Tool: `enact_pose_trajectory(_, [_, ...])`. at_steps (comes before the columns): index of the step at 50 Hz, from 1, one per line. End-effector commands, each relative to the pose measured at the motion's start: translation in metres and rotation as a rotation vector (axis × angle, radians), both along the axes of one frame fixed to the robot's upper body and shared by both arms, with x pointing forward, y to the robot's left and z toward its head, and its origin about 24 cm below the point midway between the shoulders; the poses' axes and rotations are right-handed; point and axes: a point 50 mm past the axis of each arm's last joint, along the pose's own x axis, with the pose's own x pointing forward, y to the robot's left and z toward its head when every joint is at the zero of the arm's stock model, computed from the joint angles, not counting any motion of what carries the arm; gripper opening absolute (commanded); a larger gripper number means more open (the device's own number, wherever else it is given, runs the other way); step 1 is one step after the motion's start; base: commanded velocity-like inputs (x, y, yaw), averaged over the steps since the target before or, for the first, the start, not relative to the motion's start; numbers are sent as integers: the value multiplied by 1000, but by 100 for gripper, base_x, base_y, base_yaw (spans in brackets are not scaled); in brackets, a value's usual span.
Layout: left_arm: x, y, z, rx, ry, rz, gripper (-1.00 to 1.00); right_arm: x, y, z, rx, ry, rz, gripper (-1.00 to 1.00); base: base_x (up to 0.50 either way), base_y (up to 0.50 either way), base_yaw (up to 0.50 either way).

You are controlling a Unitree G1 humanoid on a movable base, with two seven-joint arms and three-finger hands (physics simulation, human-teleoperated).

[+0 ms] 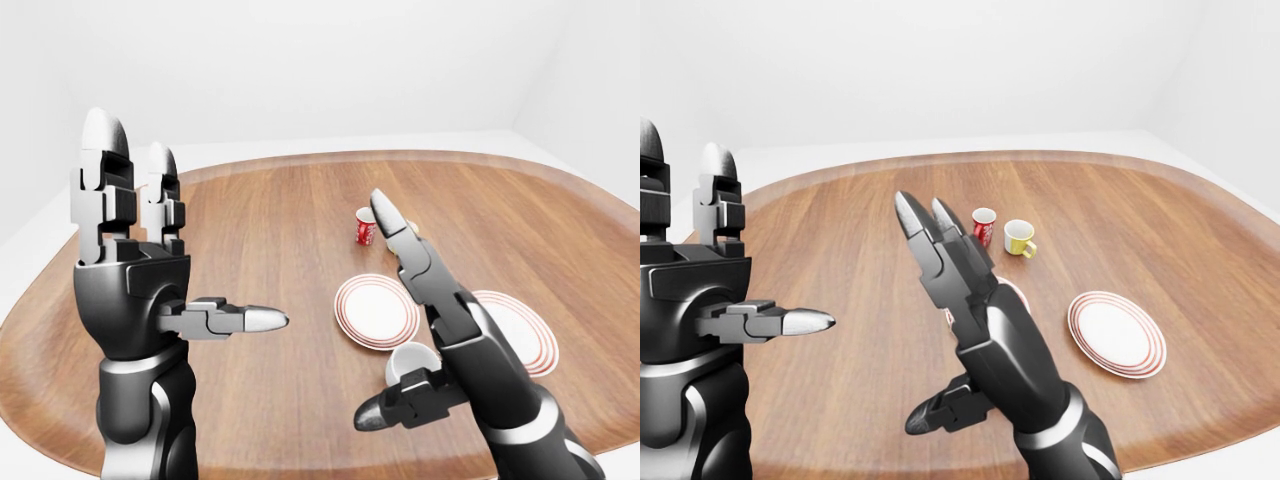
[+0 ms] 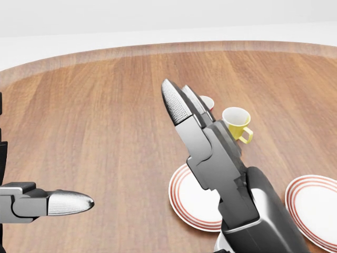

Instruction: Put the white mug on the left plate.

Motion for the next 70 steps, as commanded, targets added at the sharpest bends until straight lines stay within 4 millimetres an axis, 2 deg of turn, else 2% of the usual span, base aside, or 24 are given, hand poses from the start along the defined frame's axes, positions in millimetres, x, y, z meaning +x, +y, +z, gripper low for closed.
enact_pose_trajectory(1, [1,1,0,-1,0,2,100,2,-4,-3,-169,25,-77,100,0,0,0])
enact_pose_trajectory(6, [1,0,-1,5,5,1,100,4,-7,-4,-229,38,-110,100,0,0,0])
enact_pose_trajectory(10, [1,0,-2,6,12,2,100,10,-9,-20,-324,117,-151,100,0,0,0])
enact_pose_trajectory(22, [2,0,-3,8,18,5,100,11,-9,-38,-375,237,-142,100,0,0,0])
enact_pose_trajectory(29, [1,0,-3,11,16,5,100,12,-10,-54,-462,322,-153,100,0,0,0])
enact_pose_trajectory(43, [2,0,-4,13,23,7,100,14,-14,-53,-582,319,-289,100,0,0,0])
enact_pose_trajectory(55, [2,0,-5,14,27,9,100,15,-23,-65,-649,388,-364,100,0,0,0])
enact_pose_trajectory(70, [2,0,-5,14,30,8,100,19,-33,-83,-651,493,-388,100,0,0,0])
